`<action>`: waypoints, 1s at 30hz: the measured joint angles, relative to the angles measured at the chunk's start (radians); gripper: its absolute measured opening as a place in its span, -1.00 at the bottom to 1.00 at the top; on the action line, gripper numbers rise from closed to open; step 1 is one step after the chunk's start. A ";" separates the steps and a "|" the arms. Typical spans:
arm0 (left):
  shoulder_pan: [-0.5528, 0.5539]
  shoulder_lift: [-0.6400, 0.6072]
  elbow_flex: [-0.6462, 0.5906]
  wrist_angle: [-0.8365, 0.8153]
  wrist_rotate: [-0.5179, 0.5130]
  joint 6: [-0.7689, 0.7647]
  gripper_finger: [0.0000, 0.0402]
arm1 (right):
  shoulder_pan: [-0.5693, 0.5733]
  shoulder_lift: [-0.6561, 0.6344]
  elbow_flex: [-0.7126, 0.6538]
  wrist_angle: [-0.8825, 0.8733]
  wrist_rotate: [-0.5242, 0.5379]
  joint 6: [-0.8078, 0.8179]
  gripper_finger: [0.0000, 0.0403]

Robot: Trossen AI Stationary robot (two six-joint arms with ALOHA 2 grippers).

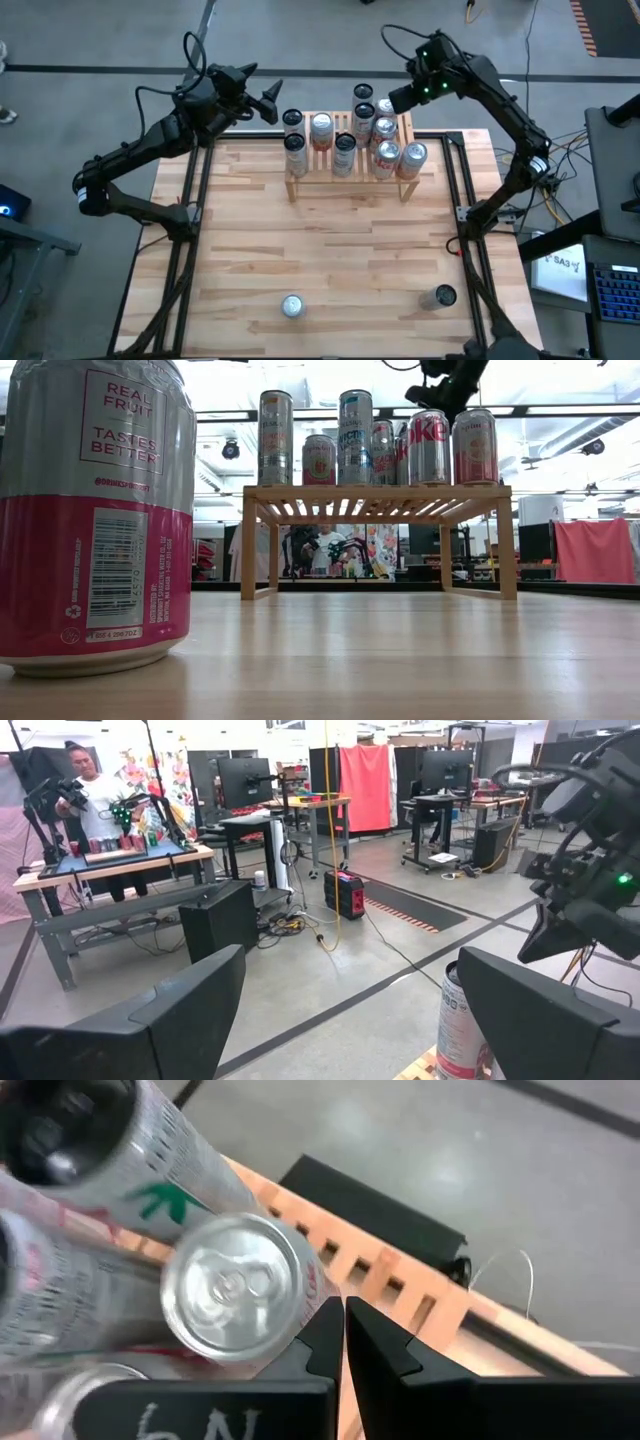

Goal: Place canned beverage on shelf
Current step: Put the white soda can on the shelf aligned with the other white soda cans

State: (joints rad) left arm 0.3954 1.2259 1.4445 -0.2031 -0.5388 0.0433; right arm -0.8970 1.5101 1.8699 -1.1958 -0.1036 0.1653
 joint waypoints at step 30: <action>-0.147 -0.052 0.000 -0.315 0.086 -0.467 0.74 | 0.047 -0.017 0.179 0.410 -0.355 -0.182 -0.96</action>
State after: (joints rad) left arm 0.2480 1.1734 1.4445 -0.5183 -0.4523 -0.4235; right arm -0.8501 1.4933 2.0485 -0.7860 -0.4587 -0.0163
